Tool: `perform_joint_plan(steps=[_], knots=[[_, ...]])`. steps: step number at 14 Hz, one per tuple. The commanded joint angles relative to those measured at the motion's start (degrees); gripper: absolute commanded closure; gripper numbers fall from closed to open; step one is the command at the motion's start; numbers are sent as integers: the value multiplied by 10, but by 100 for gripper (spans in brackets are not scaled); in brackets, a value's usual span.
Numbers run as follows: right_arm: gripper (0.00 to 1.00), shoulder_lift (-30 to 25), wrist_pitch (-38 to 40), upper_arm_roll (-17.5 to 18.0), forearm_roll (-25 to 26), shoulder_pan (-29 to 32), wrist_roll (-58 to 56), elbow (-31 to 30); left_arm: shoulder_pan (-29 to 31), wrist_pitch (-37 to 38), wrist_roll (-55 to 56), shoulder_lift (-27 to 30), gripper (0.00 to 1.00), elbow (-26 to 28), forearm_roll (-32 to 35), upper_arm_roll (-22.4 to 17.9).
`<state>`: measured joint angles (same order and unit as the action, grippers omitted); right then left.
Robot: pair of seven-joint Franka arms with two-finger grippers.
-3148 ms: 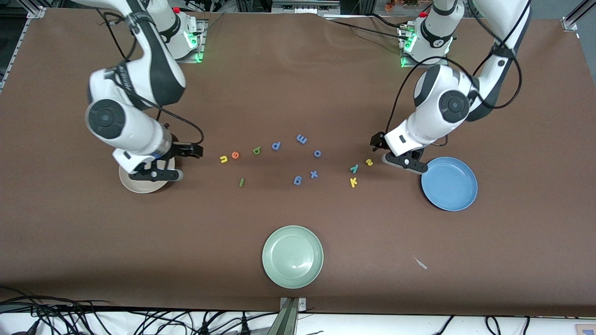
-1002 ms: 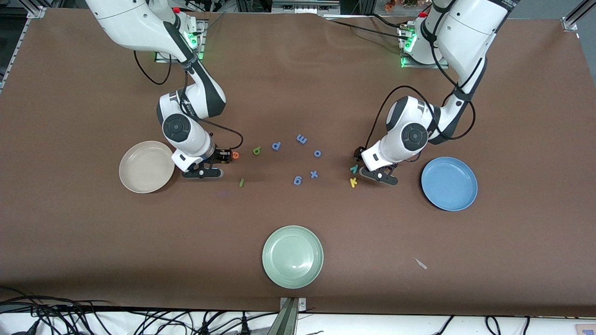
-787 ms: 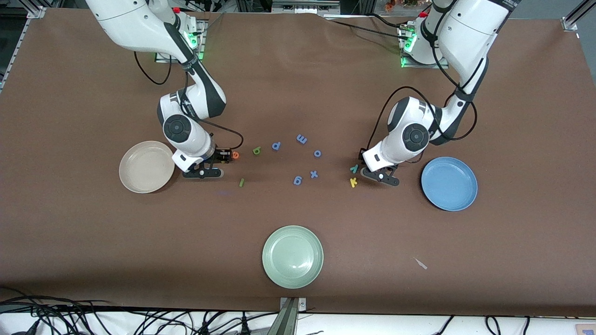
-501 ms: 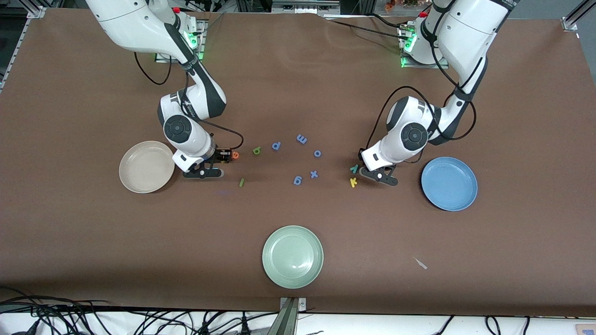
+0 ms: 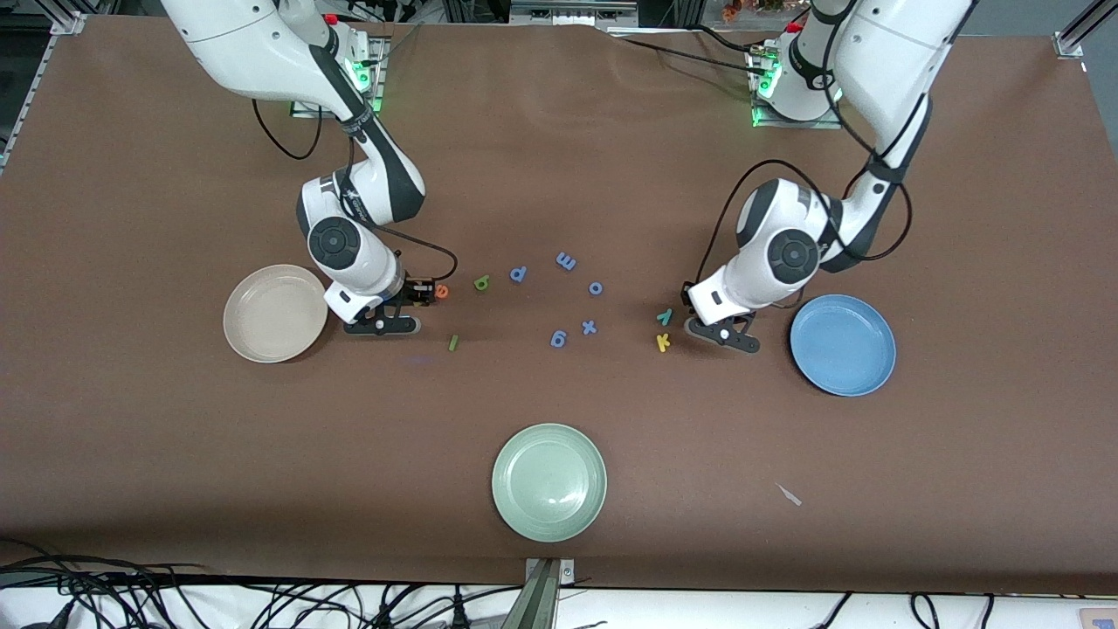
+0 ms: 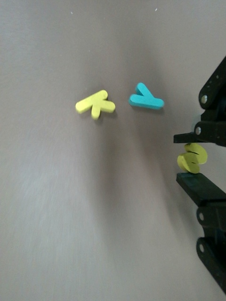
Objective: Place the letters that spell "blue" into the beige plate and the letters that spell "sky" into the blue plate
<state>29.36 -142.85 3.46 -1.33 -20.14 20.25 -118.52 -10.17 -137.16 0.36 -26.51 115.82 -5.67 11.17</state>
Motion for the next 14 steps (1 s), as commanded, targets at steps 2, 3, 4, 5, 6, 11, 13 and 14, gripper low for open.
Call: perform_joint_plan(steps=[2,3,4,5,6,11,13,14], knots=[[39,4,-5,5,1,-1,-5,-1,61,40,-77,75,74,42,14,-1],[40,4,-6,8,0,-1,-5,-1,87,41,-112,81,74,43,14,-1],[42,4,-6,8,0,-1,-5,-1,106,41,-146,82,74,43,14,-1],[43,4,-7,8,0,-1,-5,-1,125,41,-185,81,74,43,14,-1],[45,7,-7,8,0,-1,-5,-1,139,41,-222,80,74,42,14,-2],[50,9,-9,8,1,-1,-5,-1,149,12,-284,51,58,35,40,-36],[55,11,-11,8,1,-2,-5,-1,149,8,-291,49,50,35,43,-36],[57,13,-18,8,1,-4,-6,-1,148,8,-287,51,48,35,43,-36]])
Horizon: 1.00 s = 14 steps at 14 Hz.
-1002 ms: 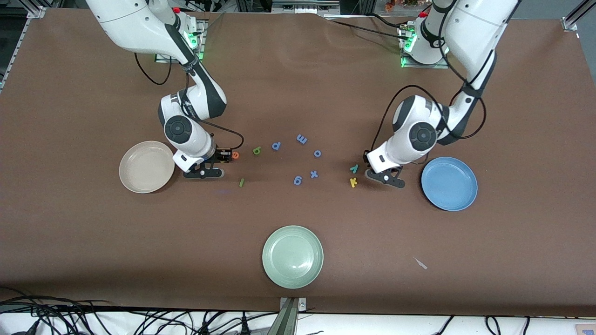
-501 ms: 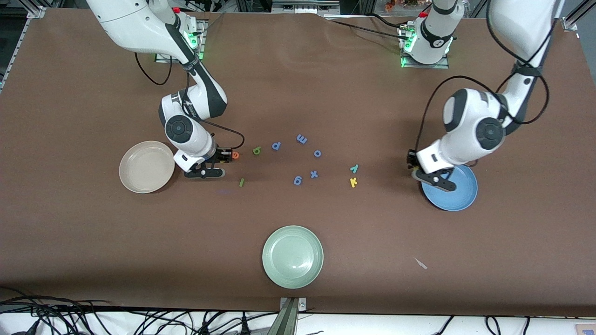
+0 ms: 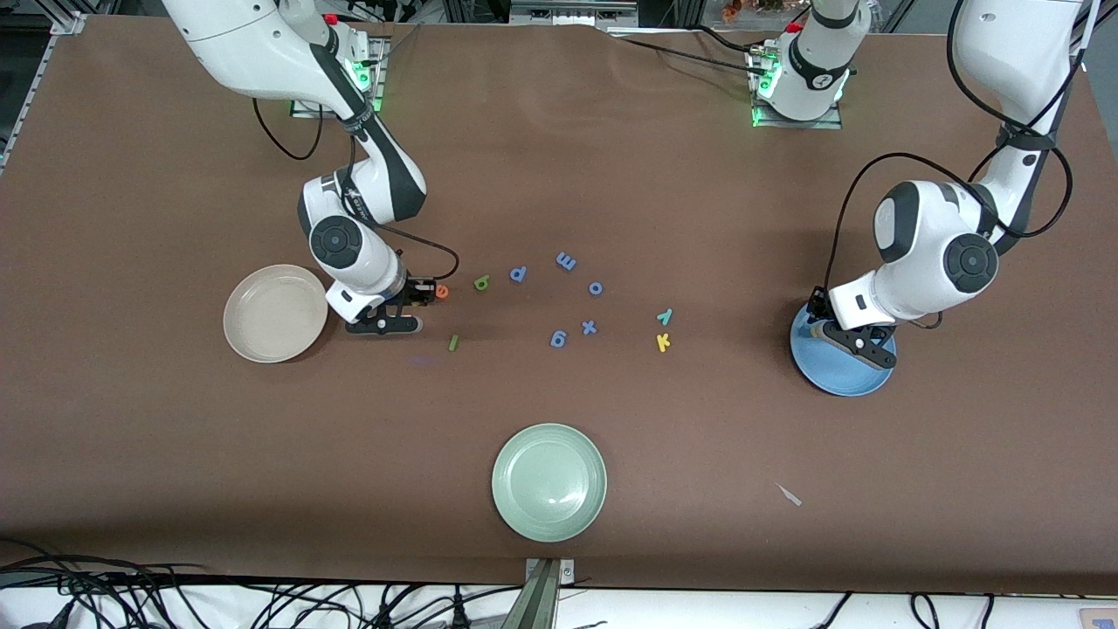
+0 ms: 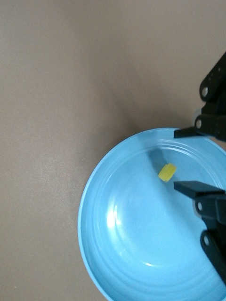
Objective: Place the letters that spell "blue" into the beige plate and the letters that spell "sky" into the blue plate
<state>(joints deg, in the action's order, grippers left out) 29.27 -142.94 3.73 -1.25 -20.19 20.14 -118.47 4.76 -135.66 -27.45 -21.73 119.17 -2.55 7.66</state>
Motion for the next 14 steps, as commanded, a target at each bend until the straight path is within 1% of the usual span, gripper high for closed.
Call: perform_joint_plan(steps=[1,2,3,4,6,7,9,11,13,14], knots=[[61,17,-19,6,0,-4,-5,-2,-4,-4,-3,7,45,2,11,0],[64,17,-19,6,0,-4,-5,-2,-10,-3,-2,11,43,2,5,2],[68,17,-19,6,0,-4,-5,-2,-28,-3,5,12,39,2,1,3],[69,17,-19,6,0,-4,-5,-2,-49,-3,23,16,33,2,-9,3],[74,17,-19,6,0,-4,-5,-2,-93,-2,78,20,25,4,-37,3],[76,17,-19,6,0,-4,-5,-2,-116,-2,108,21,24,5,-47,3],[84,17,-19,6,0,-4,-5,-2,-172,-6,189,15,24,2,-51,3],[89,16,-15,6,1,-4,-6,1,-218,-22,271,-7,23,-11,-51,3],[91,9,-8,6,0,-3,-23,11,-253,-49,323,-29,23,-16,-51,3],[91,1,18,2,0,-2,-34,21,-264,-62,339,-39,23,-17,-50,3]])
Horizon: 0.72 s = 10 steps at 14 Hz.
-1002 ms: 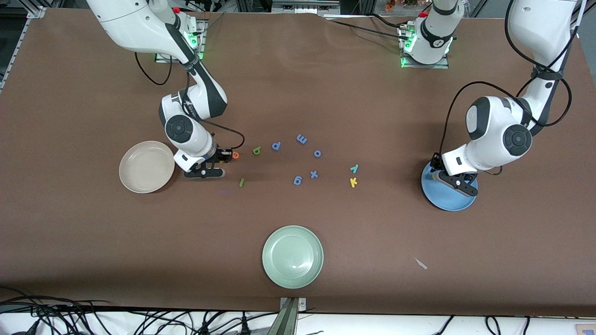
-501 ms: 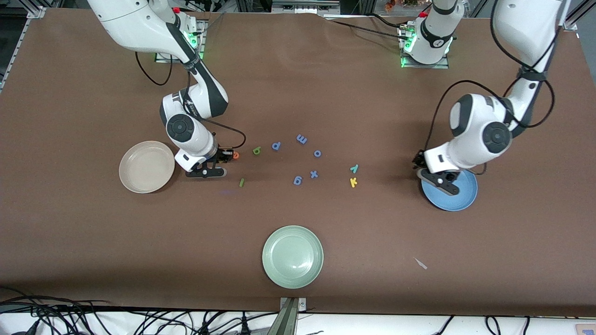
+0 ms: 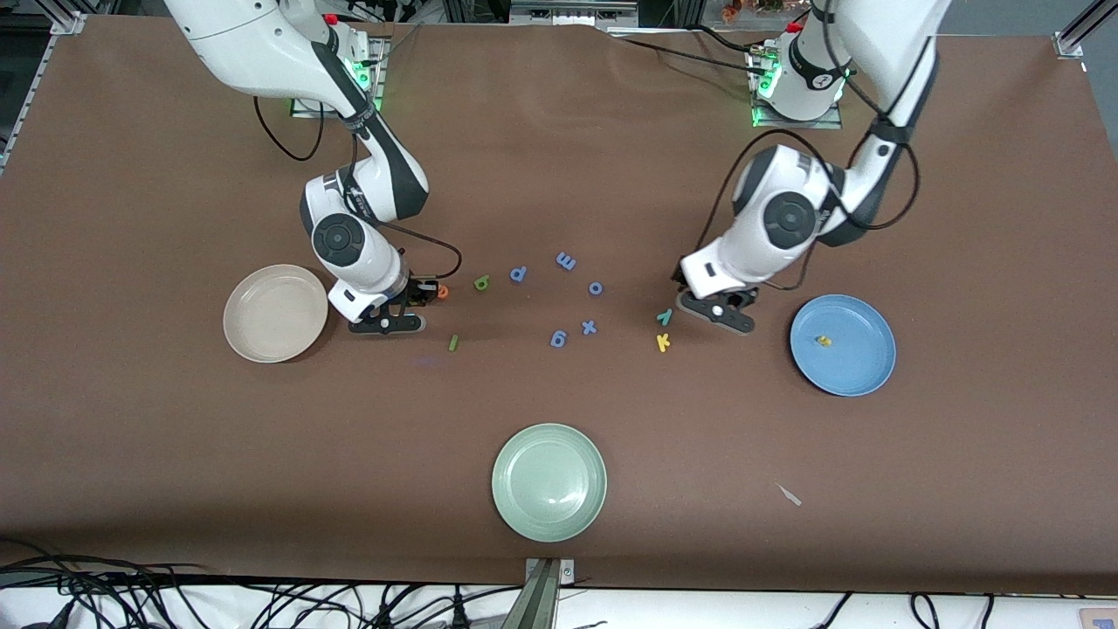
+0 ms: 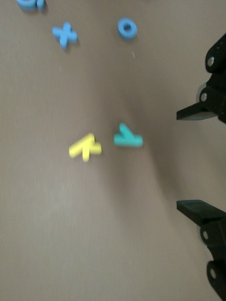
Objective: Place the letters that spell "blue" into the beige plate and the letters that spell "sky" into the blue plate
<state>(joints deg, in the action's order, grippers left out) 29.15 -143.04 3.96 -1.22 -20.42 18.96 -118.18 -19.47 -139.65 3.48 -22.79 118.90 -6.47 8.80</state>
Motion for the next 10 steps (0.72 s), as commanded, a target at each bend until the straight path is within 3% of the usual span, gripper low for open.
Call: perform_joint_plan(steps=[1,5,10], knots=[[91,-4,48,-3,-1,3,-39,29,-26,-38,33,-40,23,-23,-10,-10],[91,-44,117,-76,-3,6,-192,33,-34,-55,29,-74,24,-63,-5,-13],[91,-43,125,-189,-5,14,-390,30,-40,-82,25,-103,22,-77,-1,-20]])
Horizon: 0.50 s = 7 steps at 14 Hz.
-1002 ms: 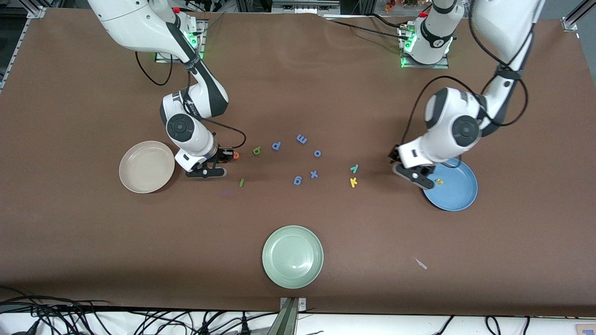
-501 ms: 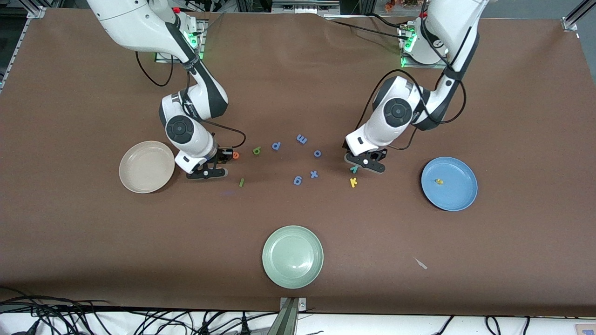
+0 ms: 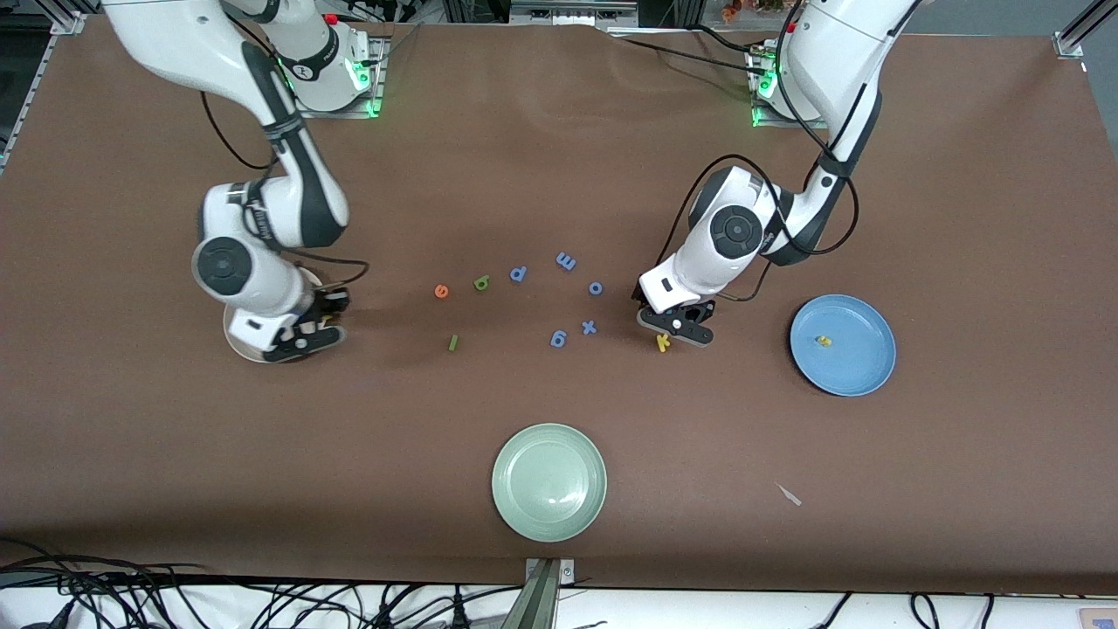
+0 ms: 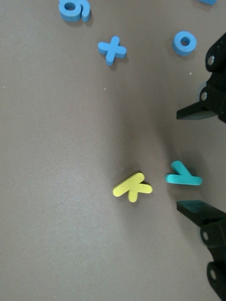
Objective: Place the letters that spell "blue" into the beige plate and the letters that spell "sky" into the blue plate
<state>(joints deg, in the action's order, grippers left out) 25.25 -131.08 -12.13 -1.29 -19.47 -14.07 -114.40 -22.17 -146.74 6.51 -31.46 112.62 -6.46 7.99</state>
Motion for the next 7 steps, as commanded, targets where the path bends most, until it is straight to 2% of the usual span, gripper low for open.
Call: perform_joint_plan(steps=[1,3,6,7], knots=[[91,-1,9,-32,-5,25,-85,-7,-13,-11,-7,-20,22,-14,-1,-13],[88,8,9,-30,-4,61,-106,-6,-13,-11,-8,-23,22,-9,-1,-17],[0,12,13,-29,-6,59,-98,-6,-13,-11,-8,-28,24,-7,-1,-17],[0,10,23,-28,-6,58,-98,-4,-13,-11,-8,-29,31,-7,-1,-18]])
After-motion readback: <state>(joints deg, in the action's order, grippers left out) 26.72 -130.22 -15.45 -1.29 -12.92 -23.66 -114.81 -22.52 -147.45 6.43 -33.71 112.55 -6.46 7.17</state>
